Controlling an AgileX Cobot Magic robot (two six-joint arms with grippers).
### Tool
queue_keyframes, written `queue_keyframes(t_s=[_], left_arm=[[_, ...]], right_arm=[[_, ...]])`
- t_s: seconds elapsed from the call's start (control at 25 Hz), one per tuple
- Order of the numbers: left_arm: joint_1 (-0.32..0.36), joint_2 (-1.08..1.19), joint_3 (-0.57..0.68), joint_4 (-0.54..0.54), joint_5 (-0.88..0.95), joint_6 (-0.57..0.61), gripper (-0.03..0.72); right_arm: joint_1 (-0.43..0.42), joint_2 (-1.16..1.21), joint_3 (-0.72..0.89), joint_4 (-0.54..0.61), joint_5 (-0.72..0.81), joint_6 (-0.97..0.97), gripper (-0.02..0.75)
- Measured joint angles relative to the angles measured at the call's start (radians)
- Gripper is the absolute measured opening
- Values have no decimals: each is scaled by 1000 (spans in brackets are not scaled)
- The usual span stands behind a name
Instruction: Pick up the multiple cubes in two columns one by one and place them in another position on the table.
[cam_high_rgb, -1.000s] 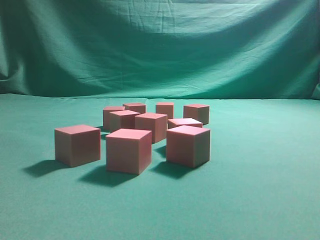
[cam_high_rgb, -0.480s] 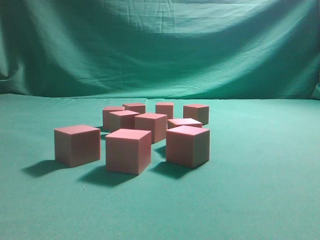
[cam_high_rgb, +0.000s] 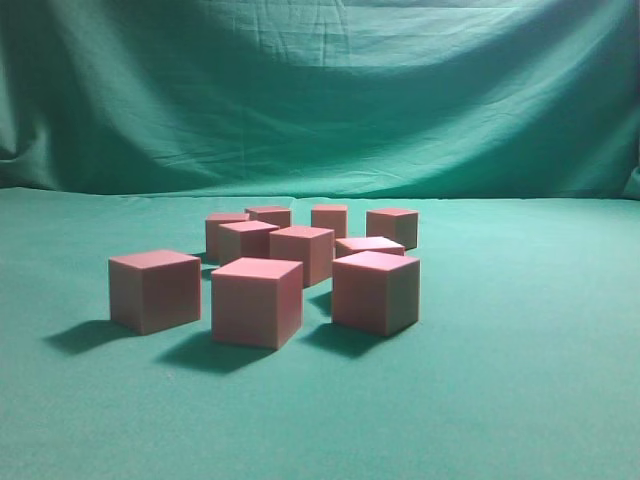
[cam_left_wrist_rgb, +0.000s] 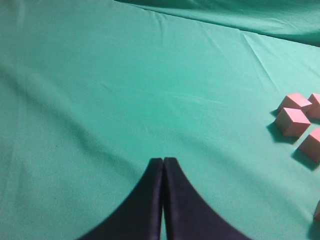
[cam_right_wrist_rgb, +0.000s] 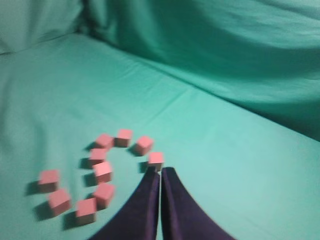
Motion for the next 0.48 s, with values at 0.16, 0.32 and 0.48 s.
queue_keyframes(t_s=[0.16, 0.32, 0.48], left_arm=[[0, 0, 0, 0, 0, 0, 0], [0, 0, 0, 0, 0, 0, 0], [0, 0, 0, 0, 0, 0, 0]], right_arm=[[-173, -121, 223, 0, -142, 0, 0], [-316, -215, 427, 0, -303, 0, 0], [-417, -303, 622, 0, -455, 5, 0]])
